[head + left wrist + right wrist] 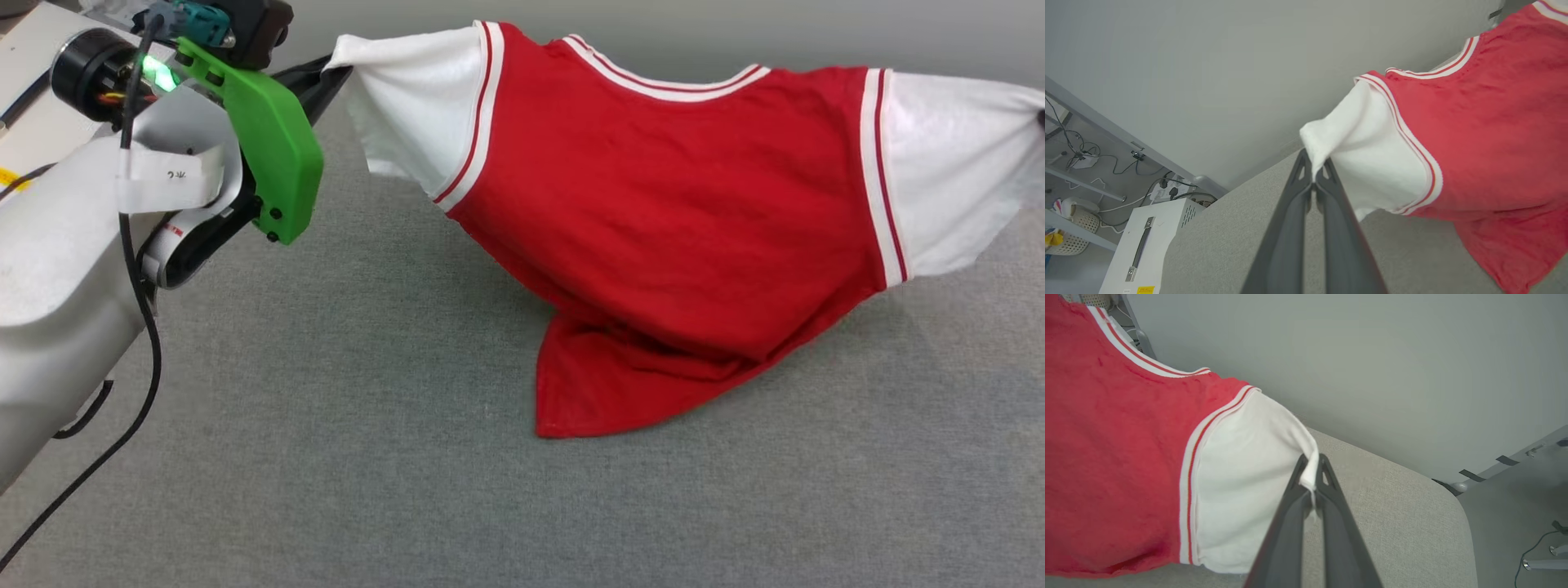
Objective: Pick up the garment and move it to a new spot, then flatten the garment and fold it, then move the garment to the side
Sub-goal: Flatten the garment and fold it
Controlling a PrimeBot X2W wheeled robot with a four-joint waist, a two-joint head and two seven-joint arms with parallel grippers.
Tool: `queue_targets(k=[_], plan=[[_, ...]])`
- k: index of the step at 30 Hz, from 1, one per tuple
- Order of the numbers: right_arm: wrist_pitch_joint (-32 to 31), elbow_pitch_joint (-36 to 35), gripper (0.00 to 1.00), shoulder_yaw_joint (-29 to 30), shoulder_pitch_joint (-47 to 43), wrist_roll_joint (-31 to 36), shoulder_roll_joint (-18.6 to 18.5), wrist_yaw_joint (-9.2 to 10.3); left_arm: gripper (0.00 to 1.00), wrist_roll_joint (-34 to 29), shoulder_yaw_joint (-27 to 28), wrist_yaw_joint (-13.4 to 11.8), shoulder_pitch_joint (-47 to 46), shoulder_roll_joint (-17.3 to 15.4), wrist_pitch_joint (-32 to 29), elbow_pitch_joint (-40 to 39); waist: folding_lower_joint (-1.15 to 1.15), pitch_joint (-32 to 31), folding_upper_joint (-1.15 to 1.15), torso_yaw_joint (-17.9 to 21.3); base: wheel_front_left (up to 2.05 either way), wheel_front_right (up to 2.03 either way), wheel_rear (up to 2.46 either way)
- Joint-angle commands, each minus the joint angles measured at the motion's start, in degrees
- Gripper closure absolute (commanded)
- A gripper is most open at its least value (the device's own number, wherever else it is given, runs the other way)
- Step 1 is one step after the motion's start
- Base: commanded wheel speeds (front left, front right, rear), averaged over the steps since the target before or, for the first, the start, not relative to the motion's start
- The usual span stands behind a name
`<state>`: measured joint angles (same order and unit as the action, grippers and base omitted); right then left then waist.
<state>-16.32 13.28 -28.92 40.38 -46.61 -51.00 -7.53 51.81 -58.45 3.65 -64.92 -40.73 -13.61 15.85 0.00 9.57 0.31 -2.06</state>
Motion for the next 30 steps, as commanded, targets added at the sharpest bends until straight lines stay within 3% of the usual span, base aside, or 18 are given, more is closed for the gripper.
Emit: queue_targets(k=[1,7,14,21,30], plan=[[0.82,-0.77,1.0,1.17,1.39,0.85,0.03,0.04,1.0,-0.55,0.64,-0.62,-1.28,-0.56,0.58,-0.91,0.0,-0.45,-0.31,0.29,0.0,0.0,0.0],[1.71,-2.88,1.0,6.08,5.16,4.93,1.78,0.04,1.0,-2.49,2.74,-1.45,-6.35,-0.42,2.03,-3.62,0.0,1.06,-0.31,0.72,0.0,0.0,0.0],[0.87,-1.65,1.0,8.42,17.12,13.0,5.38,0.04,1.0,-4.77,5.57,-1.15,-16.15,2.98,3.85,0.39,0.0,6.77,-0.31,1.38,0.0,0.0,0.0],[1.76,6.63,1.0,7.55,34.1,21.04,9.8,0.04,1.0,-8.7,7.86,-0.25,-28.31,7.38,8.29,9.15,0.0,12.76,-0.31,1.68,0.0,0.0,0.0],[6.44,18.52,1.0,4.7,52.81,26.81,13.92,0.04,1.0,-11.6,10.06,0.82,-40.39,11.36,14.96,19.77,0.0,16.47,-0.31,1.24,0.0,0.0,0.0]])
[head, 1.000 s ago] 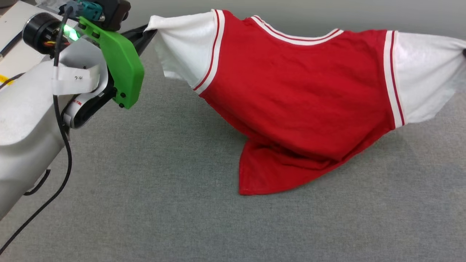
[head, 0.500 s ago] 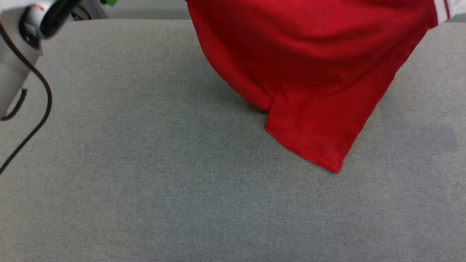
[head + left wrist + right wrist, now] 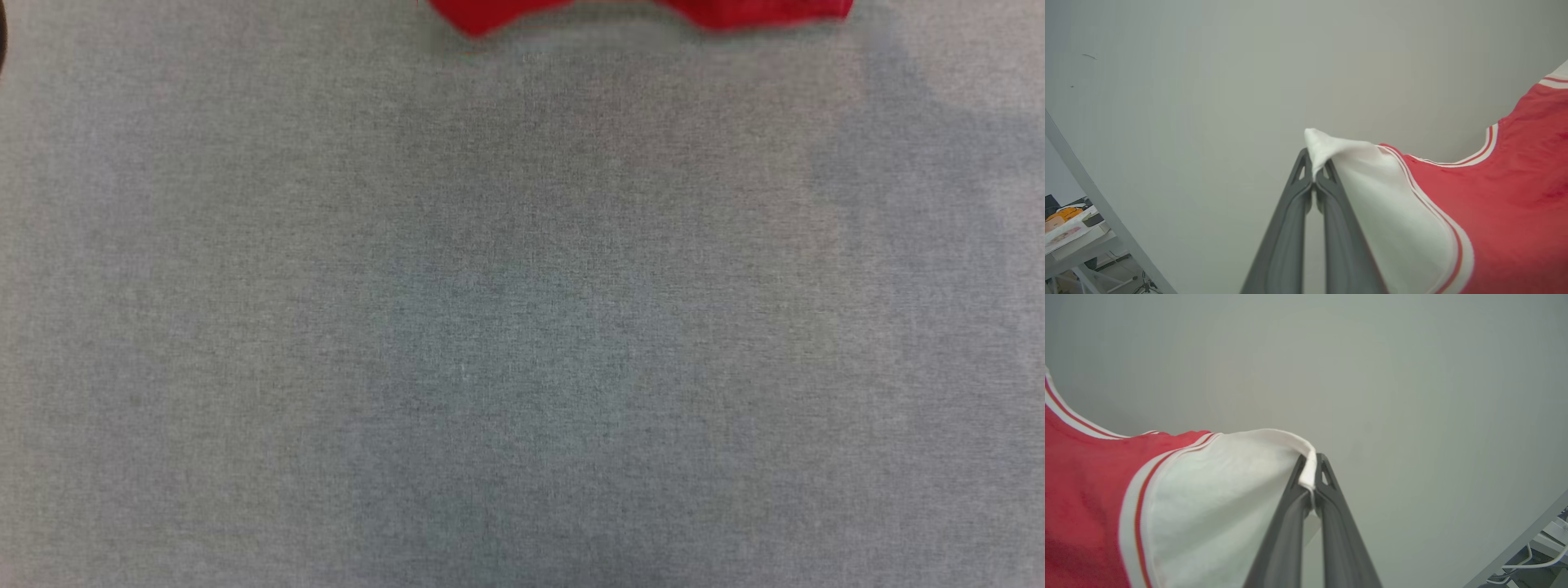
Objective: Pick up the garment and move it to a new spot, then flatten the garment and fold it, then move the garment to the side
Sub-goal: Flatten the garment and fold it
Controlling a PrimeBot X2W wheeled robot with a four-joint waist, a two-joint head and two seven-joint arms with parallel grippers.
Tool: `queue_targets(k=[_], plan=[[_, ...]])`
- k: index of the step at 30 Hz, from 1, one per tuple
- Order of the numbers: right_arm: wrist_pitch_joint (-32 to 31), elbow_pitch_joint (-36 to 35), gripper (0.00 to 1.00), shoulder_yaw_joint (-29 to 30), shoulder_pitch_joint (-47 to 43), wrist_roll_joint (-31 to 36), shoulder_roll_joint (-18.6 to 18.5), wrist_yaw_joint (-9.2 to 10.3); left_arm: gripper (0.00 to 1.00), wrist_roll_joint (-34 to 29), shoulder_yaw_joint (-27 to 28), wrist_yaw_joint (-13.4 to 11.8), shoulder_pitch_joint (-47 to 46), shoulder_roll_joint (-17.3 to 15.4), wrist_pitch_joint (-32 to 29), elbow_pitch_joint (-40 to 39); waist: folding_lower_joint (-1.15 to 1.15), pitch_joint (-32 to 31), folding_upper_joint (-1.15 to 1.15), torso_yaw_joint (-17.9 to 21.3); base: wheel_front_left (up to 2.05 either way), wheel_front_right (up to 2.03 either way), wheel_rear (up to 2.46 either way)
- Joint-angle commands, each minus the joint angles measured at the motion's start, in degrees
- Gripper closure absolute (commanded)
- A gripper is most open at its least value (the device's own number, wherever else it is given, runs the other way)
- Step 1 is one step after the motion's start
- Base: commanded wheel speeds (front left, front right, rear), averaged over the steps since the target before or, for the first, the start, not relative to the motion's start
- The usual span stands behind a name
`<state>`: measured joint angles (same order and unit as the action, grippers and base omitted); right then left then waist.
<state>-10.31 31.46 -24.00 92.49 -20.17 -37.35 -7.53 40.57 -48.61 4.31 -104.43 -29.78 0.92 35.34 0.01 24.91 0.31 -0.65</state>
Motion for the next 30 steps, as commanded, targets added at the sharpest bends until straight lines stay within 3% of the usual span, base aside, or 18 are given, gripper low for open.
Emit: queue_targets(k=[1,9,15,22,30], plan=[[1.12,1.69,1.0,-0.77,2.58,0.9,0.6,0.04,1.0,-0.27,0.51,0.35,-1.87,0.75,1.04,1.36,-0.01,1.34,-0.31,-0.3,0.0,0.0,0.0],[5.09,10.74,1.0,-5.1,9.66,0.9,2.77,0.04,1.0,1.15,0.42,2.14,-4.54,2.57,3.44,8.82,-0.01,2.47,-0.31,-0.48,0.0,0.0,0.0],[8.1,15.37,1.0,-9.65,8.55,-1.27,3.56,0.04,1.0,2.93,-0.87,2.84,-1.28,3.86,5.3,12.65,-0.01,3.25,-0.31,-0.59,0.0,0.0,0.0],[12.6,17.39,1.0,-16.96,0.96,-5.75,4.62,0.04,1.0,6.27,-2.6,3.12,7.75,4.68,8.63,15.4,-0.01,2.3,-0.31,-0.75,0.0,0.0,0.0],[16.5,14.34,1.0,-24.23,-13.26,-13.87,2.94,0.04,1.0,10.18,-5.6,3.16,22.48,2.08,11.52,12.01,-0.01,-2.04,-0.31,-1.05,0.0,0.0,0.0]])
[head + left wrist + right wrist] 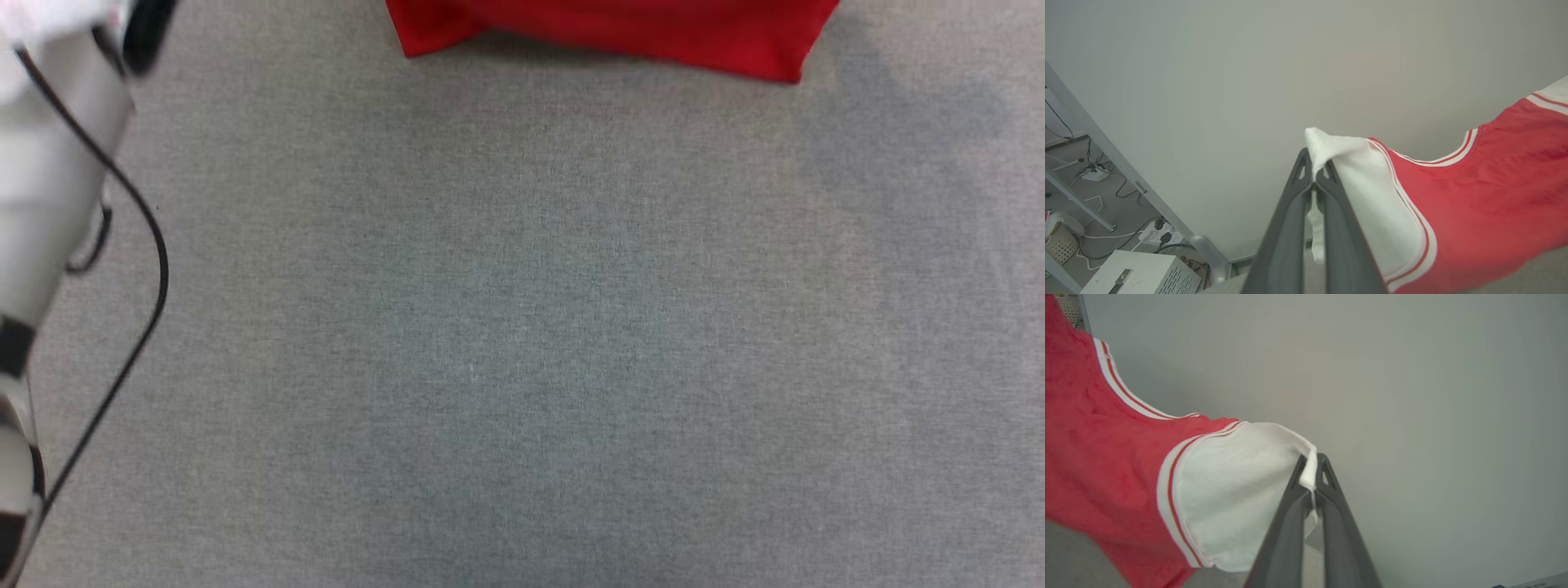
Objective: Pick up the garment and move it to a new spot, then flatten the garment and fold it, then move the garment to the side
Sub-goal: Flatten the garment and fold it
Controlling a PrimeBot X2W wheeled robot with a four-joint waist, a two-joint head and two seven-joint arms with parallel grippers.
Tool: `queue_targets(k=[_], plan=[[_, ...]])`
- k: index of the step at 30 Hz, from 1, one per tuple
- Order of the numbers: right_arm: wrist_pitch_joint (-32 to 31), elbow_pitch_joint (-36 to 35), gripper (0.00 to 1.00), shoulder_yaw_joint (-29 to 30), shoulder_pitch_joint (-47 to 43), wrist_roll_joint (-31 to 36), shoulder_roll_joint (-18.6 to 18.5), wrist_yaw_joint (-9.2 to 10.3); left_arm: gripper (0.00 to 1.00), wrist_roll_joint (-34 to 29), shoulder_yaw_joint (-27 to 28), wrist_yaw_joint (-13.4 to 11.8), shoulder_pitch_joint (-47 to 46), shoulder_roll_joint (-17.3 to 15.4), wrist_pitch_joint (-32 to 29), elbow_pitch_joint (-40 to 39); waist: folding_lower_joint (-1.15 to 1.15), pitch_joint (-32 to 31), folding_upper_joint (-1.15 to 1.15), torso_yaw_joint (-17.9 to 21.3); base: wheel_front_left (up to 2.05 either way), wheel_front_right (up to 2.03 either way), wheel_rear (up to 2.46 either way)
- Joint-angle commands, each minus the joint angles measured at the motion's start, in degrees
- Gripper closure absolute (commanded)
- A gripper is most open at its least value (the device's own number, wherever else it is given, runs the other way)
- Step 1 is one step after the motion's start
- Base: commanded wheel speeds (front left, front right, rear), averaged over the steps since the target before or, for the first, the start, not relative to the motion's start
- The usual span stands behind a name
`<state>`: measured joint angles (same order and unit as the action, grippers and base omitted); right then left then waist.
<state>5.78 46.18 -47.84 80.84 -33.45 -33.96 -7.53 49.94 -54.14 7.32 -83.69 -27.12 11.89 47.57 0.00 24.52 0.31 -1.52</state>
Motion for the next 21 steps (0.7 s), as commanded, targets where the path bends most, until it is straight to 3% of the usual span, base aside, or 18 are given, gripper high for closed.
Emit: queue_targets(k=[1,5,9,21], plan=[[0.67,-0.88,1.0,-1.06,-3.34,-1.38,-0.71,0.04,1.0,1.16,-0.11,0.15,3.56,-0.98,0.9,-0.76,0.0,-2.26,-0.31,-0.15,0.0,0.0,0.0],[2.39,-3.18,1.0,-2.9,-11.46,-4.66,-1.98,0.04,1.0,2.59,-0.63,-0.39,12.78,-2.54,1.89,-4.08,0.0,-5.56,-0.31,-0.25,0.0,0.0,0.0],[3.5,-5.82,1.0,-3.72,-19.76,-7.46,-3.27,0.04,1.0,4.44,-0.42,-2.54,22.86,-4.78,2.5,-8.96,0.0,-8.95,-0.31,-0.02,0.0,0.0,0.0],[3.5,-13.75,1.0,-1.37,-46.42,-11.07,-8.47,0.04,1.0,12.09,0.1,-12.54,54.15,-13.37,2.96,-26.97,0.0,-16.99,-0.31,0.96,0.0,0.0,0.0]])
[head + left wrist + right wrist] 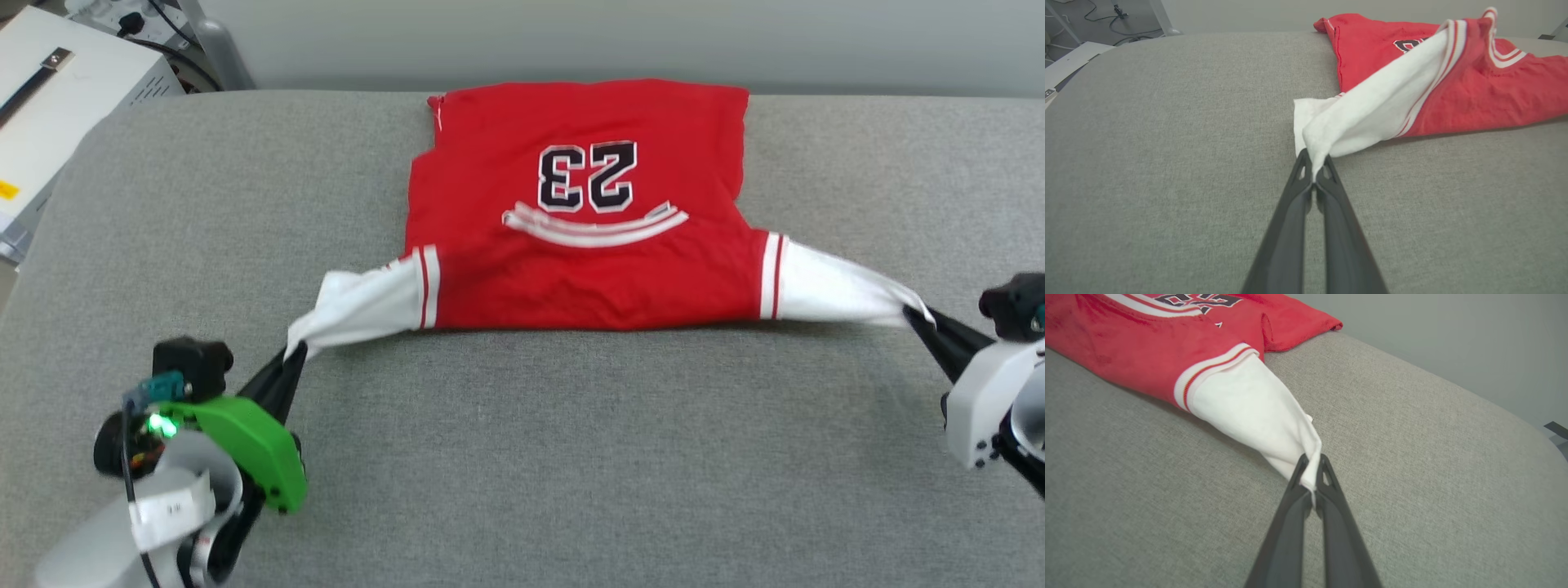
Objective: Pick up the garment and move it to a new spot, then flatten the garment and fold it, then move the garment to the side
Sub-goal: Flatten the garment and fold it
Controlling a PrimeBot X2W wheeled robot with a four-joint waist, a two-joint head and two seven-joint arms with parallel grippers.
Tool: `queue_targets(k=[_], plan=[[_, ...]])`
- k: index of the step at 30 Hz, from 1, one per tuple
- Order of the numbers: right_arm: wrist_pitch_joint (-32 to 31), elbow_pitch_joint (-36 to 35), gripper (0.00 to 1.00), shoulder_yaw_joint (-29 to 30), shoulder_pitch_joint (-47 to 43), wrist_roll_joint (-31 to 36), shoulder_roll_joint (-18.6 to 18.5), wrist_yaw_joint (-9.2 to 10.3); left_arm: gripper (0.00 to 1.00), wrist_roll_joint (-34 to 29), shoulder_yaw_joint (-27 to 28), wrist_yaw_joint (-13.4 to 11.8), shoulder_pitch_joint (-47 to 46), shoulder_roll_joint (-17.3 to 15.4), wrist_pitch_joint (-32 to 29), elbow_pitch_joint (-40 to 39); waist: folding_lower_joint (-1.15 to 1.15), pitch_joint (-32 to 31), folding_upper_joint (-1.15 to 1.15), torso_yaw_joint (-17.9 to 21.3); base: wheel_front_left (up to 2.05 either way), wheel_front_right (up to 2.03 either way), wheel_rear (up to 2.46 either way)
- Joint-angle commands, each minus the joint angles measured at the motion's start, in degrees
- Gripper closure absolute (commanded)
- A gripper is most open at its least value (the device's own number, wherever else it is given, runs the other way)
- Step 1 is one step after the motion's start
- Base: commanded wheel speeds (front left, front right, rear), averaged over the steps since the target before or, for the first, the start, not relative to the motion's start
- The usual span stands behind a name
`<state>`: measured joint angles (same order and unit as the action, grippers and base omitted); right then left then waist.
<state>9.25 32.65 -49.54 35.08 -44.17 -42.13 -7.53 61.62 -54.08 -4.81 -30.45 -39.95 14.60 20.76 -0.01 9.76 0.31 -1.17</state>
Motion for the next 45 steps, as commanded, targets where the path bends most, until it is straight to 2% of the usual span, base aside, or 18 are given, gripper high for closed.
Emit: queue_targets(k=[1,6,16,26,27,28,29,37,40,45], plan=[[-0.1,-0.81,1.0,0.91,-2.96,-0.56,-0.55,0.04,1.0,0.75,-0.36,-1.2,3.22,-1.2,0.26,-1.35,0.01,-2.7,-0.31,0.79,0.0,0.0,0.0],[-0.74,-2.31,1.0,4.47,-12.55,-0.44,-1.21,0.04,1.0,2.95,-0.27,-4.87,11.19,-2.72,0.31,-5.81,0.01,-4.29,-0.31,1.28,0.0,0.0,0.0],[-2.07,-5.14,1.0,14.2,-28.87,1.77,-1.0,0.04,1.0,4.79,0.98,-9.49,21.32,-3.78,0.38,-8.81,0.01,-6.67,-0.31,1.69,0.0,0.0,0.0],[-10.09,-11.26,1.0,20.63,-39.02,2.95,-0.09,0.04,1.0,4.01,2.2,-10.52,25.06,-3.4,0.39,-10.19,0.01,-6.27,-0.31,1.44,0.0,0.0,0.0],[-10.43,-11.59,0.92,21.52,-39.2,3.31,0.09,0.04,1.0,3.84,2.32,-10.57,24.94,-3.29,0.39,-10.31,0.01,-6.18,-0.31,1.39,0.0,0.0,0.0],[-11.0,-12.11,0.11,22.52,-39.3,3.79,0.29,0.04,1.0,3.56,2.33,-10.56,24.76,-3.18,0.39,-10.55,0.01,-6.07,-0.31,1.32,0.0,0.0,0.0],[-11.47,-12.58,0.0,23.32,-39.28,4.27,0.38,0.04,1.0,3.21,2.31,-10.54,24.53,-3.12,0.4,-10.77,0.01,-5.98,-0.31,1.24,0.0,0.0,0.0],[-16.92,-21.38,0.0,32.99,-35.06,9.03,-2.75,0.04,1.0,-0.59,1.93,-11.57,20.45,-2.88,0.26,-14.24,0.01,-3.24,-0.31,-0.66,0.0,0.0,0.0],[-18.69,-25.45,0.0,39.06,-30.98,9.76,-3.95,0.04,1.0,-2.33,1.89,-12.56,18.4,-2.8,0.07,-16.55,0.01,-1.23,-0.31,-2.37,0.0,0.0,0.0],[-23.84,-30.3,0.0,44.4,-21.2,9.61,-4.53,0.04,1.0,-4.76,1.71,-13.56,15.51,-2.25,-0.12,-19.45,0.01,2.46,-0.31,-5.41,0.0,0.0,0.0]])
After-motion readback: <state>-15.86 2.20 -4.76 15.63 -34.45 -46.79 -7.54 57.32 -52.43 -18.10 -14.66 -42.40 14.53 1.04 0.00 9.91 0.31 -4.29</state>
